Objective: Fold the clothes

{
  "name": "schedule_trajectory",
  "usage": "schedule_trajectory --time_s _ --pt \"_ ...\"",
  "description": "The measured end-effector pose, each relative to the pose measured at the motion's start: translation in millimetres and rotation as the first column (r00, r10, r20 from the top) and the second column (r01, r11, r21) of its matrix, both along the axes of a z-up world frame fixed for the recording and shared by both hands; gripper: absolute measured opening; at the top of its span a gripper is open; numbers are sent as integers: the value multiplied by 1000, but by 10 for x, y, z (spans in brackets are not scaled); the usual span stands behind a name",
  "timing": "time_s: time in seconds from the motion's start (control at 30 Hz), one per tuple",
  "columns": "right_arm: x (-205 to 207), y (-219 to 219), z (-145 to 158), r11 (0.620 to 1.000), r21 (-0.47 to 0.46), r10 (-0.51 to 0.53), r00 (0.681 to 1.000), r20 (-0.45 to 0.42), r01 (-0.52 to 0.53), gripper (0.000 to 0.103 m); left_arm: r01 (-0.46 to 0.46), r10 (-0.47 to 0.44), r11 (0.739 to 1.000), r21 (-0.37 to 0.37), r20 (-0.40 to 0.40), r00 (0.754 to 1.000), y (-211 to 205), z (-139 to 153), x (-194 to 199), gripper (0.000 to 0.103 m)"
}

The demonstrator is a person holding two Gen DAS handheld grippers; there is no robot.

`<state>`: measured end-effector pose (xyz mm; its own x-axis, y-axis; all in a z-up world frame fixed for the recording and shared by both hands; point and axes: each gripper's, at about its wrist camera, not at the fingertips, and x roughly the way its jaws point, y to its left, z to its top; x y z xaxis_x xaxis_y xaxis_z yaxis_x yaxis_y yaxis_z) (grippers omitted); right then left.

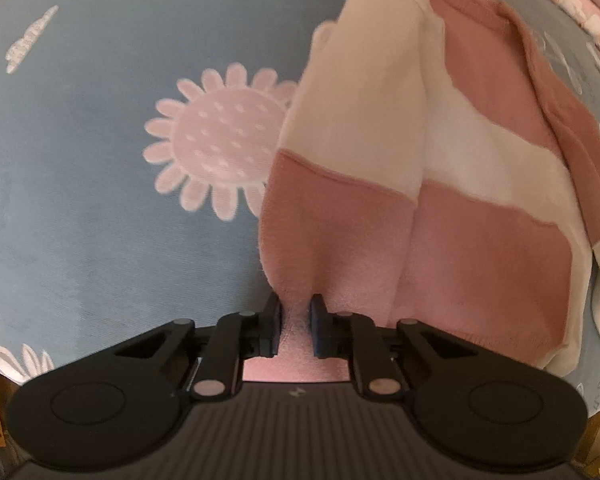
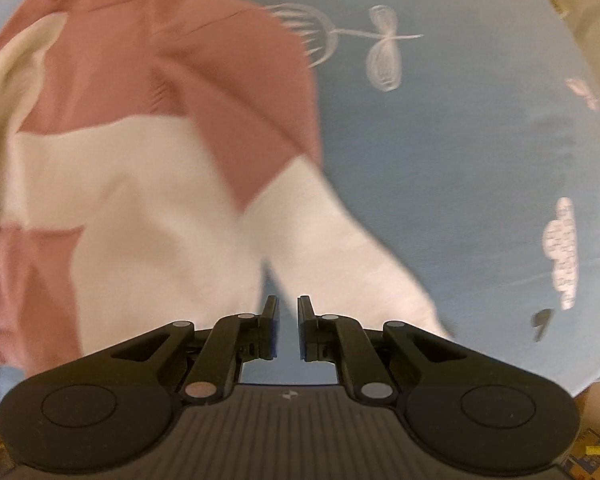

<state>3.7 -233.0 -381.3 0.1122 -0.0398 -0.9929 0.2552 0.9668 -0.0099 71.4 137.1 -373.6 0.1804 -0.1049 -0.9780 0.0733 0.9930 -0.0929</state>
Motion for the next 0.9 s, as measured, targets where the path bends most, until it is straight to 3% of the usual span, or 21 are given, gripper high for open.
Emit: schedule_trajectory --time_s 0.2,0.43,0.9 --pt "-53 272 15 999 53 15 1000 -12 -14 13 -8 7 999 31 35 999 120 257 166 12" --pt "-90 352 23 998 61 20 1000 -20 -19 13 -104 99 991 82 64 993 426 276 419 12" --pt "-136 354 -17 999 49 3 999 -47 -1 18 -111 38 949 294 241 970 744 236 1191 12"
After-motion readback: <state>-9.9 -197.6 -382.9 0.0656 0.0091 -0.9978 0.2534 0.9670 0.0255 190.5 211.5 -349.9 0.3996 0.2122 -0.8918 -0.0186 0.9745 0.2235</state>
